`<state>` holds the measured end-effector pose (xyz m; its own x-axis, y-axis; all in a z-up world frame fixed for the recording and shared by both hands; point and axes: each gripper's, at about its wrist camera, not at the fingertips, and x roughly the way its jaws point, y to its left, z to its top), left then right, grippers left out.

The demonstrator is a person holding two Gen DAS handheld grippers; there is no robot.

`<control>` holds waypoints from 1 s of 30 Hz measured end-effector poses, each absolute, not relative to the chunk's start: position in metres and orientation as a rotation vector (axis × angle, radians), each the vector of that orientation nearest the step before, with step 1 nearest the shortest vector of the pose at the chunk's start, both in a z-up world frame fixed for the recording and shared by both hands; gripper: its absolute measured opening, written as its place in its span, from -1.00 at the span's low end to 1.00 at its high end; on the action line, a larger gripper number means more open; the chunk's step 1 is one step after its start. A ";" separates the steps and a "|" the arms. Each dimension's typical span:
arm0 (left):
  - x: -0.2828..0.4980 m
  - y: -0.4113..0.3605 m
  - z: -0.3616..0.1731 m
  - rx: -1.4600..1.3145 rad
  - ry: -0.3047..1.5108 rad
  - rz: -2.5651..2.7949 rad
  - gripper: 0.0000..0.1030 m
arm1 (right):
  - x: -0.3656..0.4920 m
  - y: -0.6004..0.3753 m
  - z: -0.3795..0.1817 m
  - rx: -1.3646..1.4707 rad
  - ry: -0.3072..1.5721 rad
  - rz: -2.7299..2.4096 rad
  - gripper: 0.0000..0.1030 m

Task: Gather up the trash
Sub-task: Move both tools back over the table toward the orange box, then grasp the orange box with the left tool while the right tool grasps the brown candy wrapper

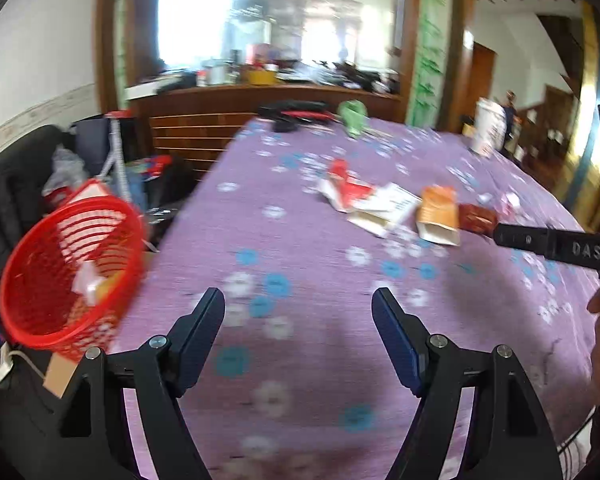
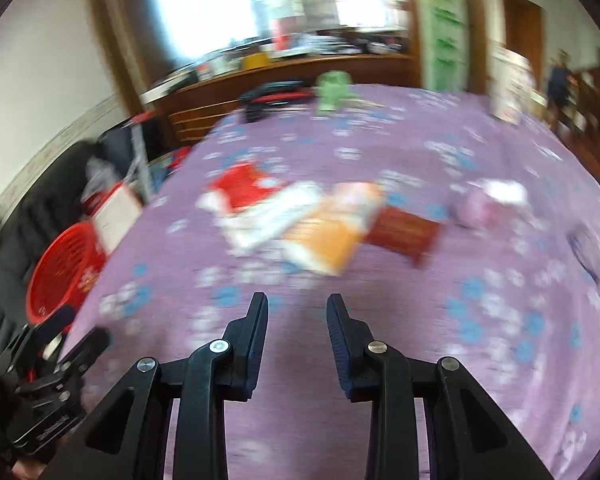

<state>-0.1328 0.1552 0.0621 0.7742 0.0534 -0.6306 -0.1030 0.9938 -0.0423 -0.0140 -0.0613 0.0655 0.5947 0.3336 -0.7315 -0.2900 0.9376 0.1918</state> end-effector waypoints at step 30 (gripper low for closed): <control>0.078 0.018 0.023 0.054 0.992 -0.101 0.24 | -0.011 -0.201 0.057 0.300 0.832 0.298 -0.13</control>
<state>0.0784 0.0180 0.0229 0.5428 -0.0607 -0.8377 0.1100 0.9939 -0.0008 -0.0110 -0.2009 0.0573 0.6368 0.3727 -0.6750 -0.1411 0.9169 0.3733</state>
